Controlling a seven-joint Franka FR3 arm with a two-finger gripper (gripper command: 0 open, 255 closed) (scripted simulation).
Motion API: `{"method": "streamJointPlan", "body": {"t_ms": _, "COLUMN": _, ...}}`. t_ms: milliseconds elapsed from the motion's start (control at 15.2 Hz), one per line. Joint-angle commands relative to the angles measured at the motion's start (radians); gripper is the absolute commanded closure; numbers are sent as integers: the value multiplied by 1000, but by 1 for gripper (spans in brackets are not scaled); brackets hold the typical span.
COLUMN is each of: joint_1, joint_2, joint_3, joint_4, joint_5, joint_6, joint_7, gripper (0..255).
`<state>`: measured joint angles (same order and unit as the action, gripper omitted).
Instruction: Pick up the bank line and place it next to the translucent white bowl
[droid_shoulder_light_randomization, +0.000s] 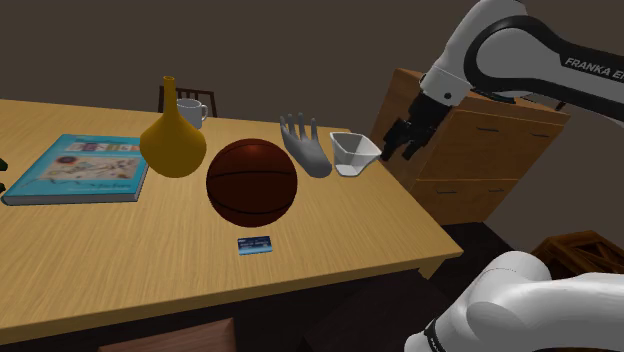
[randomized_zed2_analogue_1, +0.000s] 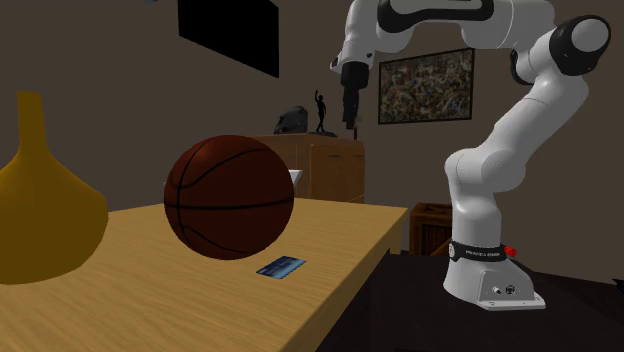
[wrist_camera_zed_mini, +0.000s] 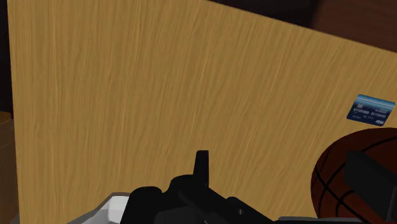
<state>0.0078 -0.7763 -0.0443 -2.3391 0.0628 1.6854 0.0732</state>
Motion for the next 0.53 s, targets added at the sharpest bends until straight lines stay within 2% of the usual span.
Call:
{"method": "streamJointPlan", "body": {"t_ms": 0, "joint_1": 0, "joint_2": 0, "joint_3": 0, "joint_4": 0, "joint_5": 0, "joint_6": 0, "joint_7": 0, "gripper": 0}}
{"method": "streamJointPlan", "body": {"t_ms": 462, "joint_1": 136, "joint_2": 32, "joint_3": -61, "joint_4": -200, "joint_5": 58, "joint_6": 326, "joint_7": -287, "gripper": 0}}
